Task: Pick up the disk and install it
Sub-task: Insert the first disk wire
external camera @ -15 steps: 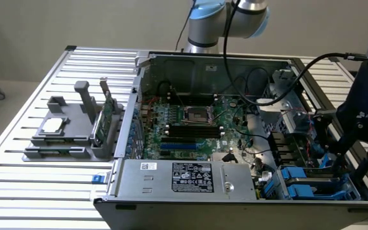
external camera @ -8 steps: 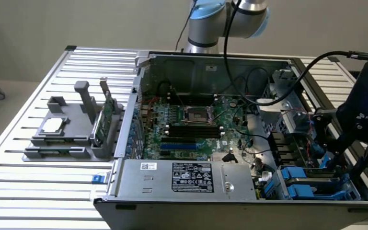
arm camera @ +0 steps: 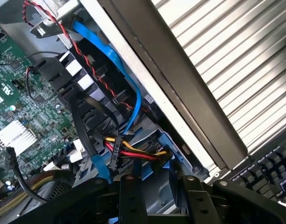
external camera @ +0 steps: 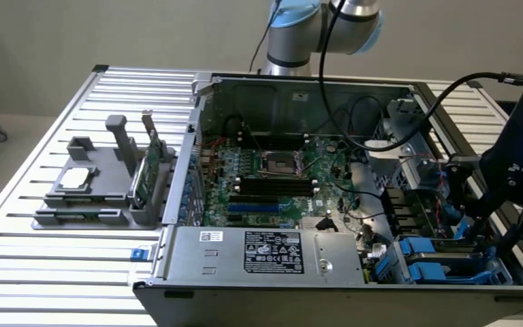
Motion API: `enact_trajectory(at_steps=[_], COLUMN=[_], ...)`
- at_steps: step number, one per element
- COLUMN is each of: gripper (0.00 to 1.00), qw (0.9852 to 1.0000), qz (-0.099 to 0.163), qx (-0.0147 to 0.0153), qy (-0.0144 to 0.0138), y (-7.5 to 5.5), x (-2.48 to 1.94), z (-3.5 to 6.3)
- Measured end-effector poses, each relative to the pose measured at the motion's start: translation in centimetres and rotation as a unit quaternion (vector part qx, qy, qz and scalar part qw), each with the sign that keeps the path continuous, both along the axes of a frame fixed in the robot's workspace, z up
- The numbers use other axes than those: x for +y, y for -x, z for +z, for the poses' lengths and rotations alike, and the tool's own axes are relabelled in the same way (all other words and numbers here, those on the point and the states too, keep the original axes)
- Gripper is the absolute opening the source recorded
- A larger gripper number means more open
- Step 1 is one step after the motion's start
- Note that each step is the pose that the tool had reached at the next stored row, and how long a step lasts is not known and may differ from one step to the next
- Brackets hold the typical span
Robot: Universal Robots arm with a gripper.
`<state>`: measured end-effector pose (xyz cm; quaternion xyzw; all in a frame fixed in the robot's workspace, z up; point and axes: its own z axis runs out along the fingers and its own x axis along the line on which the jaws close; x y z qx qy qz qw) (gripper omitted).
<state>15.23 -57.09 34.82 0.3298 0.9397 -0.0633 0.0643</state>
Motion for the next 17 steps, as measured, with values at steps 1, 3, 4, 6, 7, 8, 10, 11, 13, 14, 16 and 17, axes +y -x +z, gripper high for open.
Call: enact_trajectory(at_steps=[1,3,4,6,7,8,10,11,13,14,16,17], gripper=[0.37,0.37,0.37,0.37,0.37,0.37,0.37,0.37,0.37,0.37,0.37,0.37], qw=[1.0,1.0,1.0,1.0,1.0,0.9999,0.9999,0.9999,0.9998,0.9997,0.9994,0.9993], qz=[-0.001,-0.004,-0.005,-0.008,-0.009,-0.011,-0.014,-0.017,-0.022,-0.025,-0.034,-0.038], qx=[0.0,0.0,0.0,0.0,0.0,0.0,0.0,0.0,0.0,0.0,0.0,0.0], qy=[0.0,-0.0001,-0.0002,-0.0003,-0.0004,-0.0004,-0.0006,-0.0006,-0.0008,-0.0008,-0.0008,-0.0009], y=[-0.01,-0.03,-0.05,-0.07,-0.08,-0.09,-0.12,-0.12,-0.13,-0.12,-0.12,-0.13], x=[-0.09,-0.26,-0.33,-0.48,-0.55,-0.62,-0.75,-0.79,-0.87,-0.9,-0.94,-0.95], z=[0.0,0.0,0.0,0.0,0.0,0.0,0.0,0.0,0.0,0.0,0.0,0.0])
